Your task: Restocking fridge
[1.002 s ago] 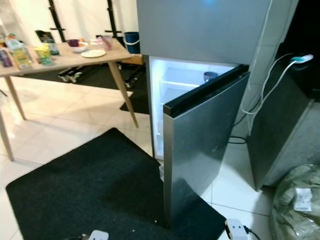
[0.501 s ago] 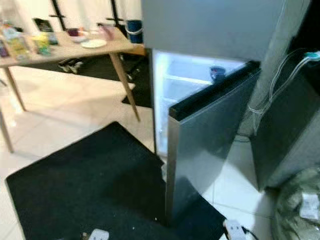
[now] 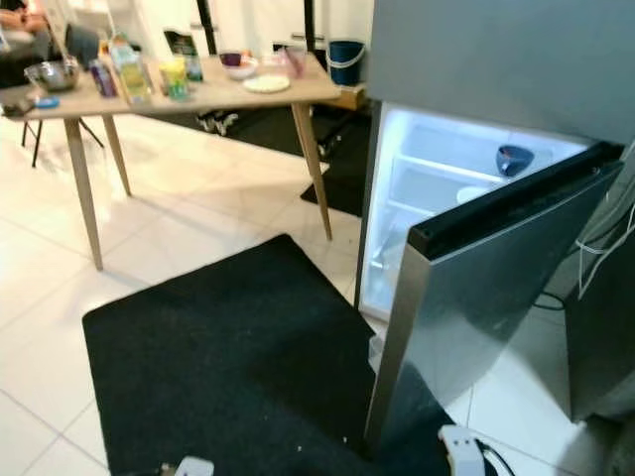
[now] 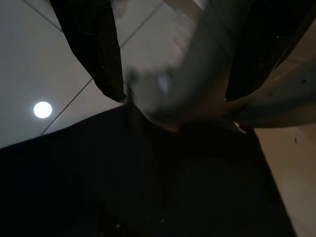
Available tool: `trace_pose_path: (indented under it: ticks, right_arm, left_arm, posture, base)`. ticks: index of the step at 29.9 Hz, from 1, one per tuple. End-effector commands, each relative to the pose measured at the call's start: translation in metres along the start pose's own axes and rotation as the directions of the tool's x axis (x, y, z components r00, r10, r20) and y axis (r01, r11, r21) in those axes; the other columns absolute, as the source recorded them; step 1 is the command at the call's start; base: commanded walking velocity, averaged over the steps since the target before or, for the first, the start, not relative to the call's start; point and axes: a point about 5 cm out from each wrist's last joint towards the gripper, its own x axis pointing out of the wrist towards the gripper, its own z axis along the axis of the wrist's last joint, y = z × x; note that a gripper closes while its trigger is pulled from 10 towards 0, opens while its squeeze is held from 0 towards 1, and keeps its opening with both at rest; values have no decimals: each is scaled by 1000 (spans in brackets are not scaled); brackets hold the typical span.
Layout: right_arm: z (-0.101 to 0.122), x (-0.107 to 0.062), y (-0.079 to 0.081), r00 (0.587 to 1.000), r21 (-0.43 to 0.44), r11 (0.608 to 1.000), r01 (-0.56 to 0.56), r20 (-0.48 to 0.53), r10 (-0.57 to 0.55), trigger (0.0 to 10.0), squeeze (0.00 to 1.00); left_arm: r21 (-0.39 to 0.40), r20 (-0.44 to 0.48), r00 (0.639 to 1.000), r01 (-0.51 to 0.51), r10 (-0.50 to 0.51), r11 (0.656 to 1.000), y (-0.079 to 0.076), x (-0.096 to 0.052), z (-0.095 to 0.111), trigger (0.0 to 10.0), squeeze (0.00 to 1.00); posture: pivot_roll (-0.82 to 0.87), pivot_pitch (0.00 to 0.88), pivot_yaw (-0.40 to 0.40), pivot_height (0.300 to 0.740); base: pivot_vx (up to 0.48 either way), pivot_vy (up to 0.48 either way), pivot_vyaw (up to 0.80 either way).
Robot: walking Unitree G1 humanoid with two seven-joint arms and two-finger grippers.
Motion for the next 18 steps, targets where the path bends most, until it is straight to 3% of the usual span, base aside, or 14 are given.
trace_pose_path:
  ticks: [1,8,18]
  right_arm:
    - [3,1,0,1000,-12,1000,14,4,-14,10000,0]
    - [5,0,-2,999,1,999,37,19,-37,10000,0]
    - [13,-1,-8,994,-4,995,101,47,-101,10000,0]
  left_arm:
    - [5,-20,1000,3,-3,1000,-1,-1,-6,10000,0]
    - [17,-18,1000,9,-8,1000,-1,-1,-5,10000,0]
    - [24,-16,1000,21,-20,999,-2,-1,-6,10000,0]
  posture:
    - [-75,0,-17,740]
    - [-75,0,-17,740]
    - [-76,0,-18,740]
  base:
    - [0,0,0]
    - [0,0,0]
    - [377,0,0]
